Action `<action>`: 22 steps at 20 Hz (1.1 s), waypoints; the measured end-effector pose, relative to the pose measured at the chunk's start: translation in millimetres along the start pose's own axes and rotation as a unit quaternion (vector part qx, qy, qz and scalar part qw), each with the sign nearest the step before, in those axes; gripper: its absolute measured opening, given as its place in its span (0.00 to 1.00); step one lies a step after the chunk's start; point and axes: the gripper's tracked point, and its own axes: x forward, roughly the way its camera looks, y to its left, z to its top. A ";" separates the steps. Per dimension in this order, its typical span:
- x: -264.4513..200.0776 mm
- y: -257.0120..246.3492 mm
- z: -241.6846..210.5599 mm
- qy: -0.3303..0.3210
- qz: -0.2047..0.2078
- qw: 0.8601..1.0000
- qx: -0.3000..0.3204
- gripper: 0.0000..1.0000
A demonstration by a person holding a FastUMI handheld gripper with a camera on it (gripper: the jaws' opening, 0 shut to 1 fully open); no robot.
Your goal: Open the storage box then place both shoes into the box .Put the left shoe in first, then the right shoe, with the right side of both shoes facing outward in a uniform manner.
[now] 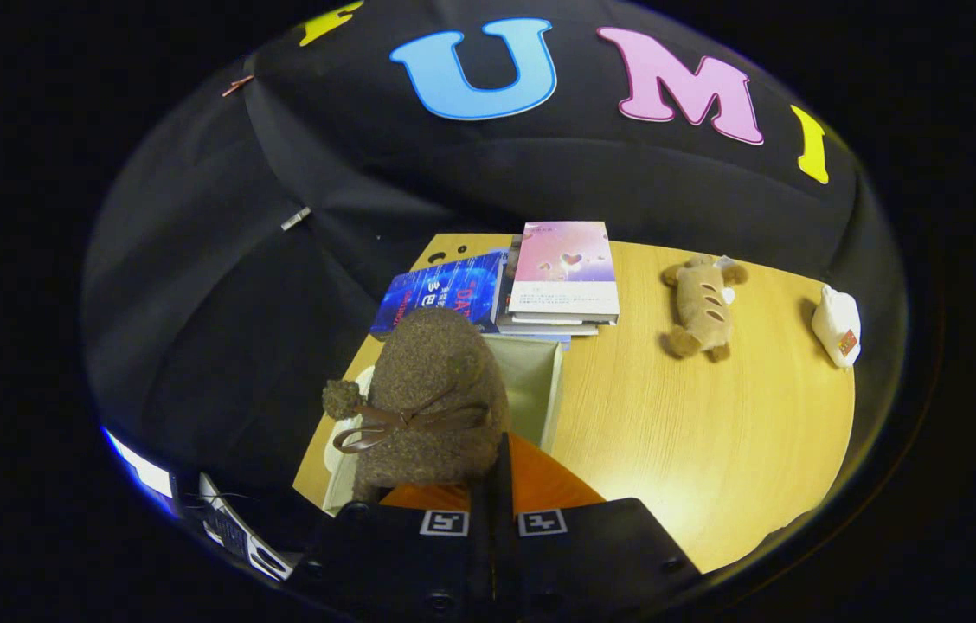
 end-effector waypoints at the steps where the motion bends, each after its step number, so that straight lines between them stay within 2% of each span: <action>1: 8.7 1.3 -6.0 0.012 -0.011 1.000 -0.002 0.06; 6: 39.1 -5.8 -22.9 0.044 -0.069 0.997 -0.011 0.06; 9: 44.9 -2.1 -30.3 0.057 -0.070 0.996 -0.017 0.10; 11: 43.9 6.9 -27.7 0.053 -0.056 0.997 -0.018 0.24; 12: 45.9 9.3 -25.0 0.047 -0.051 0.997 -0.024 0.38; 13: 41.6 10.0 -20.7 0.041 -0.050 0.997 -0.031 0.45; 14: 40.0 10.4 -17.8 0.037 -0.049 0.997 -0.036 0.58; 15: 40.0 10.9 -16.8 0.035 -0.047 0.997 -0.041 0.62; 17: 38.5 10.4 -16.9 0.033 -0.045 0.998 -0.042 0.84; 18: 37.4 10.8 -16.8 0.033 -0.044 0.998 -0.042 0.88; 21: 33.5 11.6 -14.9 0.028 -0.036 0.998 -0.043 0.92; 22: 31.3 11.2 -14.0 0.025 -0.034 0.998 -0.045 0.97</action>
